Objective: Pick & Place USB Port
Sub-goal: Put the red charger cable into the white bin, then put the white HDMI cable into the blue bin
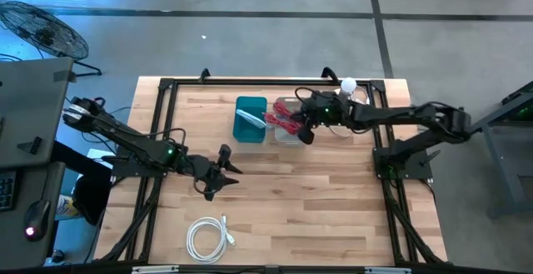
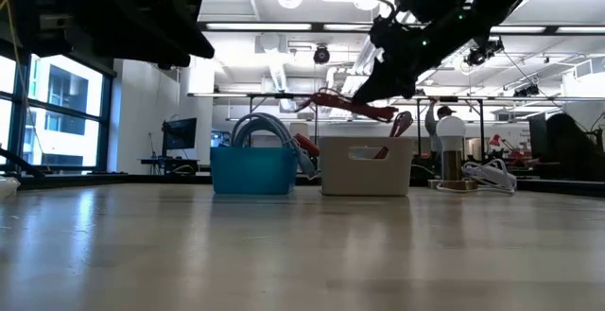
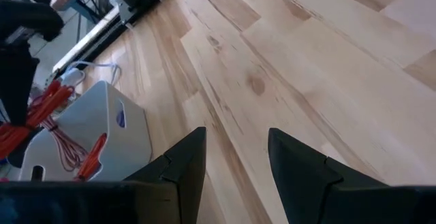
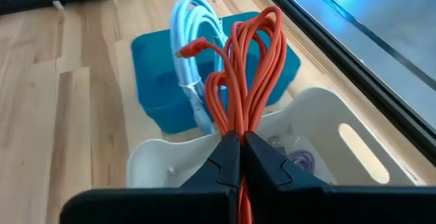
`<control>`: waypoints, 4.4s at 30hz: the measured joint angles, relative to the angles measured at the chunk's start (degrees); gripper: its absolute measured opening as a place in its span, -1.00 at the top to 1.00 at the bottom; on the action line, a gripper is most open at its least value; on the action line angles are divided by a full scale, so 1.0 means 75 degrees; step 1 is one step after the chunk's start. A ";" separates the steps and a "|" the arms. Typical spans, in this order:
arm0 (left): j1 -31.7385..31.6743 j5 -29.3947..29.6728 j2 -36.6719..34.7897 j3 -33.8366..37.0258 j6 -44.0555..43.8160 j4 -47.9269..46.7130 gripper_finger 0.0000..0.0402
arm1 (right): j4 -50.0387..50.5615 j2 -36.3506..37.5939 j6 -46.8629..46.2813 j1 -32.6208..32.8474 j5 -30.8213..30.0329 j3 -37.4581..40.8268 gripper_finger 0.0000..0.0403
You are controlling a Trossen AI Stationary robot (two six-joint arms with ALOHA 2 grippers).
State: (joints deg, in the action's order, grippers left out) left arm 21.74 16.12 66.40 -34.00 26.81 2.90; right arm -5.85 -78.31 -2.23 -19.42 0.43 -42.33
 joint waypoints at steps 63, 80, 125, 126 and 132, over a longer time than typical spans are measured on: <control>0.0885 -0.4010 -0.0025 -0.1138 -0.4699 -0.5031 0.23 | 0.0676 0.1593 0.0108 0.4686 -0.0663 0.0003 0.26; 0.1617 -0.3849 0.1773 -0.1137 -0.6230 -0.3814 0.23 | 0.0648 0.1587 -0.0069 0.5264 -0.1246 0.0003 0.26; 0.1591 -0.4622 0.3502 -0.1151 -0.6458 -0.2639 0.41 | 0.0811 0.1578 -0.0251 0.5467 -0.1213 0.0009 0.26; 0.1591 -0.4572 0.3505 -0.1151 -0.6382 -0.2662 0.53 | 0.0811 0.1578 -0.0276 0.5467 -0.1215 0.0009 0.26; 0.1617 -0.4381 0.3519 -0.1160 -0.6162 -0.2598 0.91 | 0.0809 0.1578 -0.0276 0.5467 -0.1239 0.0009 0.26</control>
State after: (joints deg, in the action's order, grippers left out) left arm 33.87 -16.74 92.79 -42.70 -19.41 -16.58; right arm 0.21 -66.48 -4.29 21.58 -8.86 -42.26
